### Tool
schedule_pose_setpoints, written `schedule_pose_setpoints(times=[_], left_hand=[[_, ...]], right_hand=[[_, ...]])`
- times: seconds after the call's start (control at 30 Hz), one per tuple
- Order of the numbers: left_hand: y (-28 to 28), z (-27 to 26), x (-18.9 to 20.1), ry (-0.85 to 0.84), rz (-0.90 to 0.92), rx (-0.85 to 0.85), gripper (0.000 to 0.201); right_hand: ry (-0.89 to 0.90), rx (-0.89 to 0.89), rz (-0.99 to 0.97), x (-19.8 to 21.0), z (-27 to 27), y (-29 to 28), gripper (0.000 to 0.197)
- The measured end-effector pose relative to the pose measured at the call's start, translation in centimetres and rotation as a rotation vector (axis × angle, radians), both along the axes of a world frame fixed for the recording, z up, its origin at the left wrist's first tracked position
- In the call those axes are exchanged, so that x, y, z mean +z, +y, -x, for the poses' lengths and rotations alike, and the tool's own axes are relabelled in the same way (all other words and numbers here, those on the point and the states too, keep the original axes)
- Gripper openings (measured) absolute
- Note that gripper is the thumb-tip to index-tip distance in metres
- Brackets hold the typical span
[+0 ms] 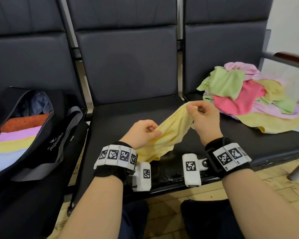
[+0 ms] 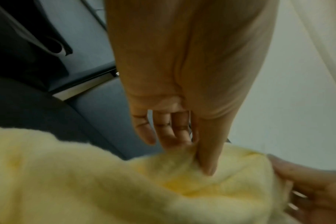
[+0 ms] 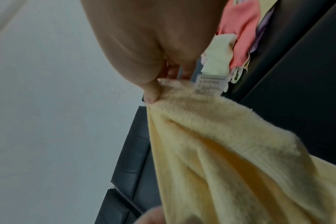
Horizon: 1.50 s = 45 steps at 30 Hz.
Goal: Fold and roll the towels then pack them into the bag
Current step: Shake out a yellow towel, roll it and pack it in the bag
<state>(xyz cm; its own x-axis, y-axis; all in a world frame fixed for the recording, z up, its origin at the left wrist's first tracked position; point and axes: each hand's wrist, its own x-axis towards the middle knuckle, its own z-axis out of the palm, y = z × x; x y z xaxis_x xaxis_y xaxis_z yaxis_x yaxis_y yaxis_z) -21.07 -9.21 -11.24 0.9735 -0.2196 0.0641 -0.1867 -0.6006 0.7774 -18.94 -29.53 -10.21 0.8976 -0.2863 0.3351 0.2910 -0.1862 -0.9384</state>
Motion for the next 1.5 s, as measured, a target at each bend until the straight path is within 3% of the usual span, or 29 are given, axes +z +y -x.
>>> schedule_pose_setpoints(times=[0.1,0.17,0.23,0.33,0.4,0.53,0.63,0.83,1.03,1.13,1.2,1.27,1.37,1.5], left_hand=[[0.4,-0.2,-0.6,-0.07,-0.201,0.078,0.003],[0.6,-0.3,-0.3,-0.141,-0.077,0.2,0.01],[0.5,-0.3,0.7,-0.207,0.179,0.307,0.012],[-0.1,0.1,2.0,-0.286,0.394,0.343,0.008],[-0.4,0.4,2.3,-0.29,0.467,0.29,0.011],[-1.1,0.7,2.1,-0.227,0.473,0.13,0.017],[-1.4,0.9,2.1,-0.231,0.451,0.057,0.017],[-1.0,0.6,1.5,-0.193,0.37,0.087,0.012],[-0.3,0.1,0.5,-0.134,0.155,0.14,0.005],[0.1,-0.1,0.4,-0.117,0.101,0.144,0.006],[0.3,-0.1,0.9,-0.155,0.164,0.172,0.006],[0.6,0.1,1.5,-0.203,0.265,0.196,0.008],[0.2,0.4,1.8,-0.211,0.311,0.16,0.01],[-0.5,0.5,1.4,-0.216,0.308,0.1,0.018]], right_hand=[[0.003,-0.137,-0.036,0.3,-0.2,-0.8,0.016],[0.033,-0.171,-0.026,0.1,-0.3,-1.2,0.011],[0.086,-0.143,0.048,-0.1,-0.4,-1.3,0.012],[0.071,0.03,0.177,-0.3,-0.3,-0.6,0.016],[0.048,0.238,0.159,0.0,0.1,-0.1,0.017],[0.044,0.622,0.176,0.2,0.6,0.8,0.012],[0.043,0.747,0.148,0.0,0.9,1.4,0.005],[0.049,0.473,0.061,0.5,1.0,1.6,0.018],[-0.05,0.085,-0.081,1.3,0.9,1.0,0.009],[-0.053,-0.015,-0.107,1.0,0.5,0.4,0.008],[-0.032,-0.015,-0.011,0.6,0.1,0.1,0.007],[-0.013,0.083,0.147,0.2,0.0,0.1,0.013],[0.024,0.405,0.268,-0.1,0.3,0.5,0.029],[0.071,0.682,0.347,0.1,1.2,1.3,0.015]])
